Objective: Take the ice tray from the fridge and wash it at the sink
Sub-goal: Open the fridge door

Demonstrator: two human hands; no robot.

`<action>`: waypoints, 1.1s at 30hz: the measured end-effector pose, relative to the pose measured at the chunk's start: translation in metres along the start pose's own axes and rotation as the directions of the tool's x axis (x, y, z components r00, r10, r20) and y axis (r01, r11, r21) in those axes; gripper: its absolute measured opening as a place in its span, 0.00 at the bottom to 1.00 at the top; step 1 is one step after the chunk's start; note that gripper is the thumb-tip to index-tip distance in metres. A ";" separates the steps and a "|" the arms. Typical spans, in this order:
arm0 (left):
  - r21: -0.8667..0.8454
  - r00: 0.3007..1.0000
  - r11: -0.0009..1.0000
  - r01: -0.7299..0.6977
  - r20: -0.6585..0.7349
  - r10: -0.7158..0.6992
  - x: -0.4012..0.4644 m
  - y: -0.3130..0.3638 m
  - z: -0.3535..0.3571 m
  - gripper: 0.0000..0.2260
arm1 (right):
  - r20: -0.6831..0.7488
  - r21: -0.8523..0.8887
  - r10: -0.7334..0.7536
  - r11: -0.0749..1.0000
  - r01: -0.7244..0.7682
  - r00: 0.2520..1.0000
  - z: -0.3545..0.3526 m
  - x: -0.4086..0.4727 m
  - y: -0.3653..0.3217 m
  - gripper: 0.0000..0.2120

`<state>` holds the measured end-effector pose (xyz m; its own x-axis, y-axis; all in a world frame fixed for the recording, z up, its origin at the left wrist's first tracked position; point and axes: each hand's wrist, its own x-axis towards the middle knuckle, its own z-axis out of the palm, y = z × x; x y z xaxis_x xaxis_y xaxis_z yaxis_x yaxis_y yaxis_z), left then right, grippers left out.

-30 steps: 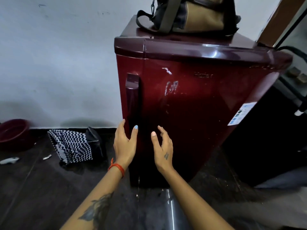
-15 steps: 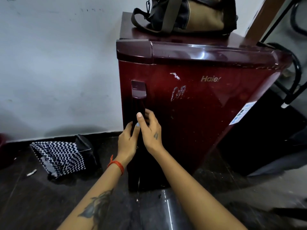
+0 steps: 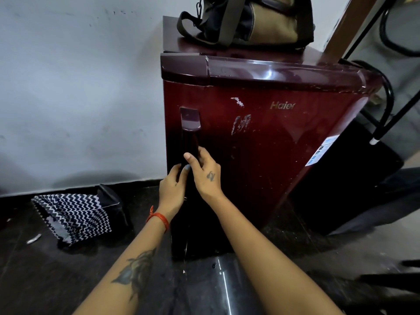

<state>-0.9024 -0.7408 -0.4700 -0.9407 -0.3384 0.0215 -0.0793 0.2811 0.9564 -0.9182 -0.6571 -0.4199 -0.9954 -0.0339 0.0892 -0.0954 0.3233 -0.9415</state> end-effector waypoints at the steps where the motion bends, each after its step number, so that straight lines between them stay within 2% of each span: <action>1: -0.001 1.000 1.000 0.000 0.000 0.000 -0.001 0.000 0.000 0.21 | -0.006 -0.006 -0.007 1.000 0.007 1.000 0.000 0.000 0.002 0.22; 9: 0.000 0.996 0.997 -0.076 -0.050 0.076 -0.048 -0.001 0.000 0.14 | 0.007 -0.044 -0.112 0.993 0.113 0.994 -0.025 -0.039 0.019 0.14; 12: -0.061 0.965 0.987 -0.149 -0.228 0.132 -0.069 0.006 0.000 0.15 | 0.011 -0.036 -0.141 0.989 0.141 0.990 -0.036 -0.059 0.020 0.11; 15: 0.026 0.896 0.975 -0.222 -0.390 0.214 -0.087 0.014 0.000 0.17 | 0.020 0.008 -0.141 0.990 0.141 0.990 -0.051 -0.083 0.021 0.10; 18: 0.118 0.846 0.958 -0.261 -0.450 0.286 -0.102 0.024 0.003 0.24 | 0.058 0.053 -0.119 0.992 0.116 0.991 -0.070 -0.110 0.021 0.15; 20: 0.133 0.860 0.960 -0.246 -0.427 0.279 -0.116 0.030 0.008 0.31 | 0.068 0.066 -0.095 0.994 0.091 0.993 -0.084 -0.128 0.025 0.23; 24: 0.135 0.917 0.955 -0.264 -0.272 0.292 -0.150 0.035 0.018 0.41 | 0.009 0.070 -0.100 0.993 0.099 0.995 -0.106 -0.163 0.039 0.27; 28: 0.079 0.948 0.958 -0.277 -0.141 0.286 -0.190 0.036 0.033 0.40 | -0.083 0.092 -0.099 0.990 0.106 0.992 -0.136 -0.200 0.050 0.22; 30: 0.039 0.951 0.958 -0.283 -0.119 0.286 -0.213 0.041 0.043 0.38 | -0.134 0.086 -0.098 0.990 0.110 0.986 -0.151 -0.216 0.054 0.16; 33: 0.023 0.947 0.954 -0.297 -0.116 0.298 -0.241 0.048 0.056 0.37 | -0.213 0.076 -0.078 0.992 0.096 0.974 -0.171 -0.237 0.060 0.15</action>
<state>-0.6975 -0.5957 -0.4453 -0.8768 -0.3410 0.3391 0.1963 0.3900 0.8996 -0.6886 -0.4678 -0.4419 -0.9628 0.1429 0.2294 -0.1900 0.2456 -0.9506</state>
